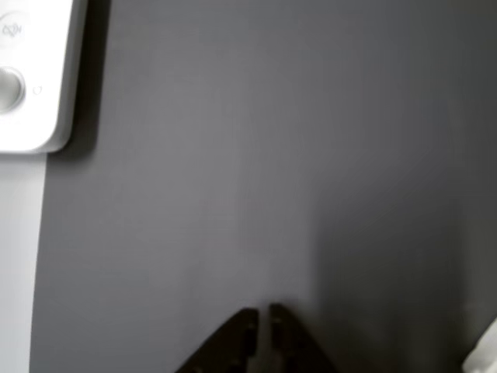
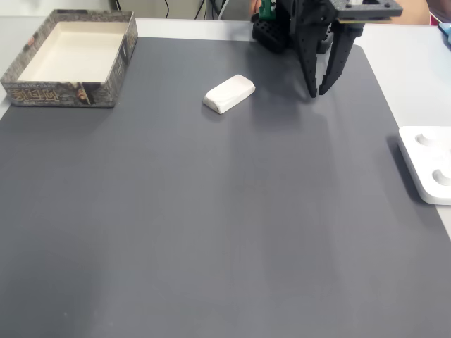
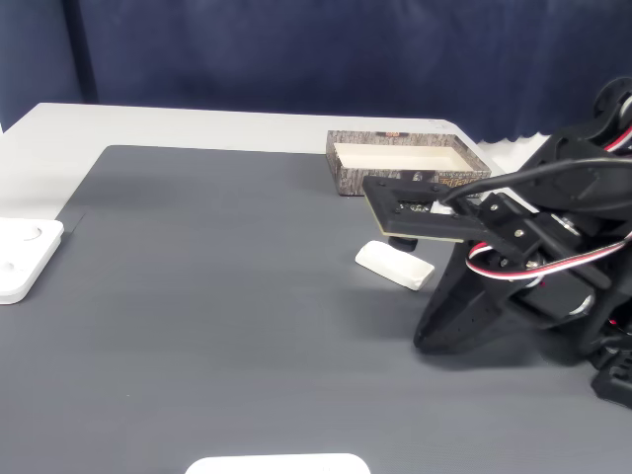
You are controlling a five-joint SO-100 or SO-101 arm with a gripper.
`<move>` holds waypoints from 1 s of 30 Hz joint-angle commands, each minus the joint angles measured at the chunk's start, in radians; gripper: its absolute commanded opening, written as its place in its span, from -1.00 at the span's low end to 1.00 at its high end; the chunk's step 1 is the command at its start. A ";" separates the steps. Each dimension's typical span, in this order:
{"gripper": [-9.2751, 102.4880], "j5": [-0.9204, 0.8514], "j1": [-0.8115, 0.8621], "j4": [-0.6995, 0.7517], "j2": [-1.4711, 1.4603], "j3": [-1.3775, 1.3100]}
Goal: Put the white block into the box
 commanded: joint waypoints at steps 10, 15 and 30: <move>-0.86 -0.014 0.054 0.000 -0.043 -0.035; -0.86 0.008 0.179 0.009 -0.342 -0.258; -0.86 0.072 0.445 -0.060 -1.000 -0.752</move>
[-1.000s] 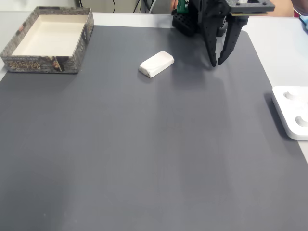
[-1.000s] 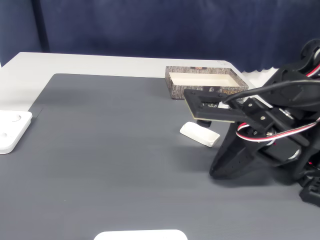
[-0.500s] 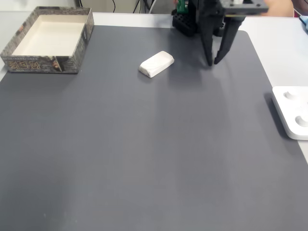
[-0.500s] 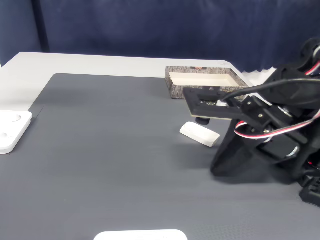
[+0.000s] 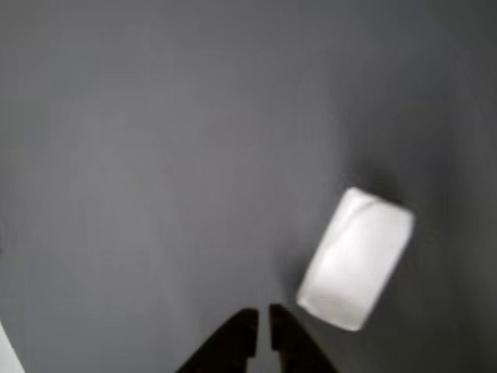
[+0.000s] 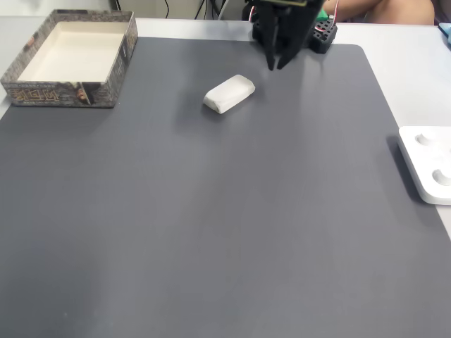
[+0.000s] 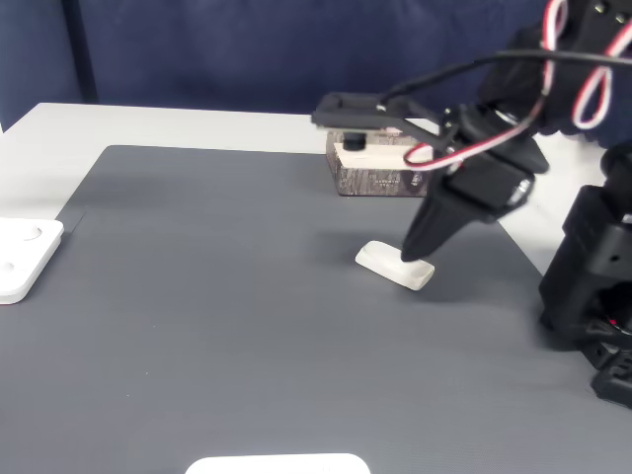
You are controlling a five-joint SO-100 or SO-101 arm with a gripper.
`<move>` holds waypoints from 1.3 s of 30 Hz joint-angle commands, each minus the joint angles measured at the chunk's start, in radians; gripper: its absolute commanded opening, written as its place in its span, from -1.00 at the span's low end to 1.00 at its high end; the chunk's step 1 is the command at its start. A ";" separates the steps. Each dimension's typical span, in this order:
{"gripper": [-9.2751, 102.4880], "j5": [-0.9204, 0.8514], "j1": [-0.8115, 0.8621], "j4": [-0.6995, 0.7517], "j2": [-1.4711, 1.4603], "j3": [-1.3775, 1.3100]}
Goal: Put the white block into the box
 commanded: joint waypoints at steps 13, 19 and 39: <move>-0.86 0.094 0.189 0.198 -0.400 -0.365; -0.86 0.091 0.196 0.196 -0.486 -0.417; -0.86 -0.060 0.235 0.037 -0.492 -0.291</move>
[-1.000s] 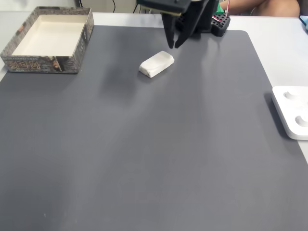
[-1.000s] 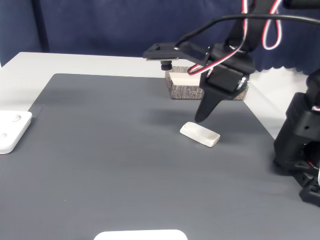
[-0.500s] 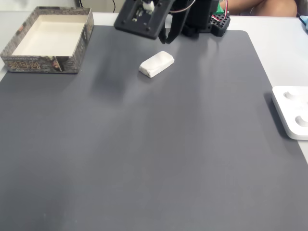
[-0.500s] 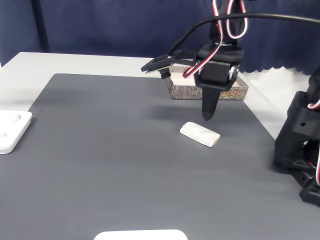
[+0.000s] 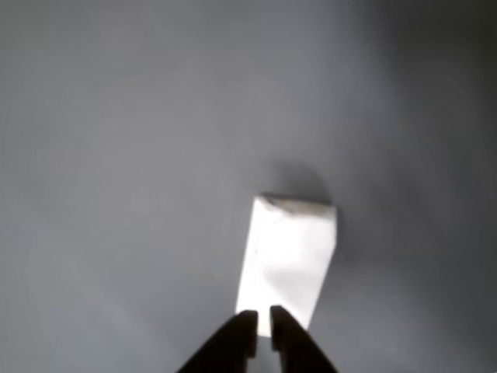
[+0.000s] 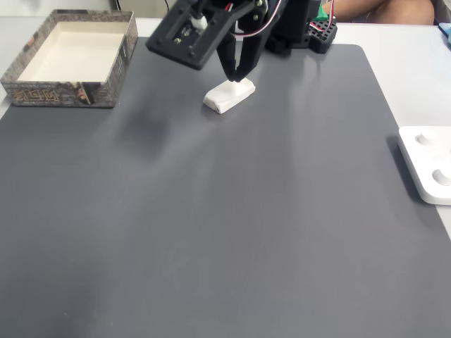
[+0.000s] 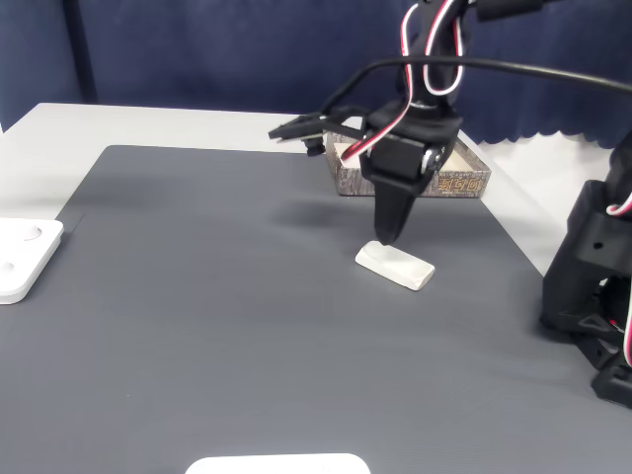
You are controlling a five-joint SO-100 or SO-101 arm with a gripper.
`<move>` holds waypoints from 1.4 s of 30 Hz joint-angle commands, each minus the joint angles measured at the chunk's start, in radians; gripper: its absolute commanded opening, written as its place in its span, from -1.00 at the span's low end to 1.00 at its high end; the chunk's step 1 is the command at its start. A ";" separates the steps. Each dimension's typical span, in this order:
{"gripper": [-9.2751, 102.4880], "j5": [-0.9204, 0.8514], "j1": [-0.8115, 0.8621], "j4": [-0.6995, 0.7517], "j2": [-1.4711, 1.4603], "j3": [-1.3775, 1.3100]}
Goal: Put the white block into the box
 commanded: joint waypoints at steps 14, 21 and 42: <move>-0.86 -0.052 0.081 0.057 0.097 0.038; -0.86 -0.169 0.086 0.058 0.123 0.057; -0.39 -0.002 0.137 0.031 0.092 0.035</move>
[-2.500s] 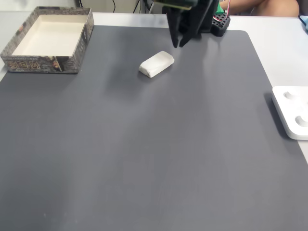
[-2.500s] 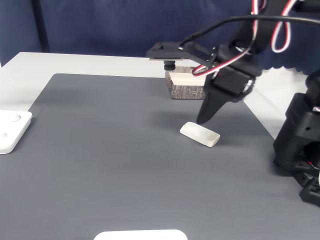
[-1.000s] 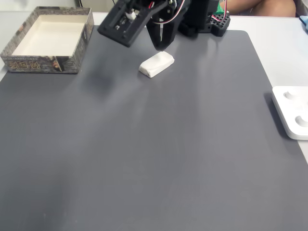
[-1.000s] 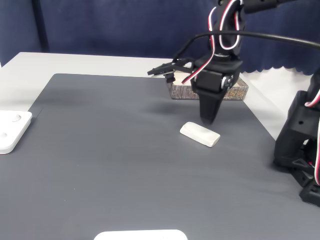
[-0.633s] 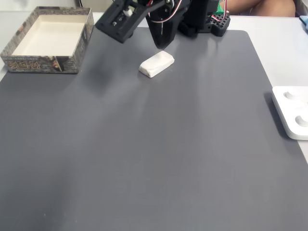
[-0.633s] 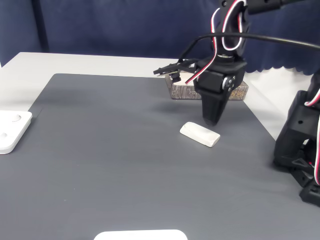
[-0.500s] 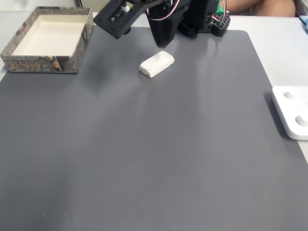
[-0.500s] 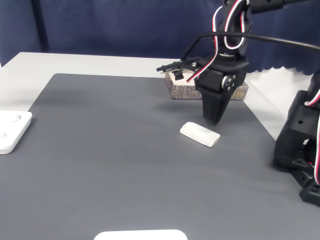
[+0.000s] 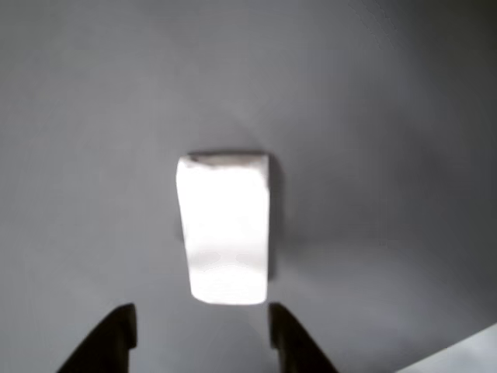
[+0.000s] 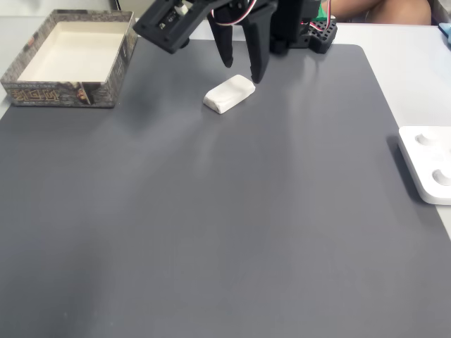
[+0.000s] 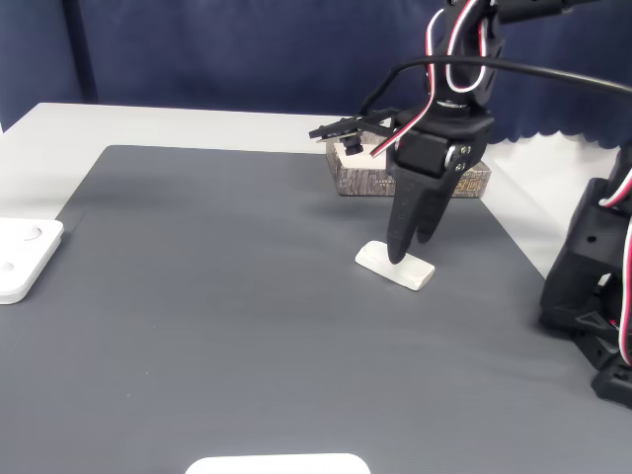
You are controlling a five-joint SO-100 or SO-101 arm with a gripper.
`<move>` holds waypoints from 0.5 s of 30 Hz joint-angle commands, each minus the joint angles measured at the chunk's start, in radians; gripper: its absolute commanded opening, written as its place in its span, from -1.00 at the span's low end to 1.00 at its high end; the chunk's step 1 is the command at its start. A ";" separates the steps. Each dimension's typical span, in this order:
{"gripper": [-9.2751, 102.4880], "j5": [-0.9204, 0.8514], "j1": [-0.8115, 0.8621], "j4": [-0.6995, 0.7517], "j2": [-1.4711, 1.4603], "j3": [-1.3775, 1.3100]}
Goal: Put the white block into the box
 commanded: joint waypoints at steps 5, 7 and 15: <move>-0.42 0.040 0.015 -0.038 -0.034 -0.049; -0.42 0.051 0.017 -0.058 -0.043 -0.049; -0.48 0.094 0.054 -0.075 -0.055 -0.044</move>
